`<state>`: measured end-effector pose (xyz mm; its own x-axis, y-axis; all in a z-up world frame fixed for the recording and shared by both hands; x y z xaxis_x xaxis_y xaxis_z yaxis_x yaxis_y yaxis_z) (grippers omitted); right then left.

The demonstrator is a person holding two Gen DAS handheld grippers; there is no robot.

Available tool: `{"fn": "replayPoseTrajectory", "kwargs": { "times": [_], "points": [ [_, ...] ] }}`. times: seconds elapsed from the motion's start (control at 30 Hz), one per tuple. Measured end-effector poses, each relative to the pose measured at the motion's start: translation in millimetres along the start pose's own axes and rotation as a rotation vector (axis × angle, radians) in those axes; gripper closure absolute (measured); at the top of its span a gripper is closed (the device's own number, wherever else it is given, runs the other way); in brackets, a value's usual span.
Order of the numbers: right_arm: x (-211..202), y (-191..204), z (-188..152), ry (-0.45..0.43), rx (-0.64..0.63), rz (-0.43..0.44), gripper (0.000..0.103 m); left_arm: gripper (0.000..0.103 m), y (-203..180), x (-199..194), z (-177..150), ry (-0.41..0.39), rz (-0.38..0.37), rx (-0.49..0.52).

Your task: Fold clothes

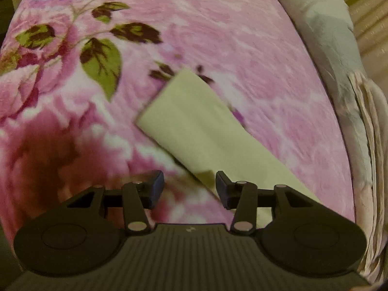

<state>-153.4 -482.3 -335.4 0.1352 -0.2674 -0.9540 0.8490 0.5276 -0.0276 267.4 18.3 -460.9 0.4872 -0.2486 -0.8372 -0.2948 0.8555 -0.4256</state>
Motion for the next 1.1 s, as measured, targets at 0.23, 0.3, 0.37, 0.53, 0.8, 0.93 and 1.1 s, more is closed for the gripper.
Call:
{"fn": "replayPoseTrajectory", "kwargs": {
  "times": [0.23, 0.3, 0.37, 0.53, 0.8, 0.93, 1.1],
  "points": [
    [39.4, -0.7, -27.2, 0.055, -0.027, -0.005, 0.007, 0.086, 3.5, 10.8, 12.6, -0.082, -0.094, -0.053],
    [48.7, -5.5, -31.9, 0.058, -0.031, -0.003, 0.007, 0.092, 3.6, 13.6, 12.3, -0.089, -0.112, -0.071],
    [57.3, -11.6, -35.3, 0.062, -0.033, 0.001, 0.007, 0.098, 4.6, 11.4, 12.7, -0.110, -0.119, -0.108],
    [61.5, -38.5, -29.8, 0.037, -0.012, 0.016, 0.007, 0.100, -54.1, -24.7, 20.0, -0.261, -0.187, 0.056],
    [57.6, -103.8, 2.5, -0.046, 0.111, 0.011, 0.007, 0.099, -303.9, -137.3, -102.3, -0.268, -0.782, 0.453],
    [54.4, -126.2, 27.3, -0.118, 0.157, 0.025, 0.007, 0.070, -388.0, -156.9, -246.0, -0.048, -1.029, 0.596],
    [64.1, -152.1, 47.5, -0.179, 0.271, 0.086, 0.007, 0.061, -381.2, -93.4, -385.5, 0.206, -0.856, 0.835]
  ]
}}
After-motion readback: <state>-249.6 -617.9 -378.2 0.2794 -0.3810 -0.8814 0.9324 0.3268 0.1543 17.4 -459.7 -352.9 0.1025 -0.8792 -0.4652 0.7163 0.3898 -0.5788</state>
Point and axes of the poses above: each gripper's, at about its wrist camera, not at the fingertips, and x roughly the way its jaws point, y to its left, z to its top, the point moved 9 cm from there along x, roughly the way its jaws point, and after that the axes turned 4 degrees about -y, right-handed, at the moved point
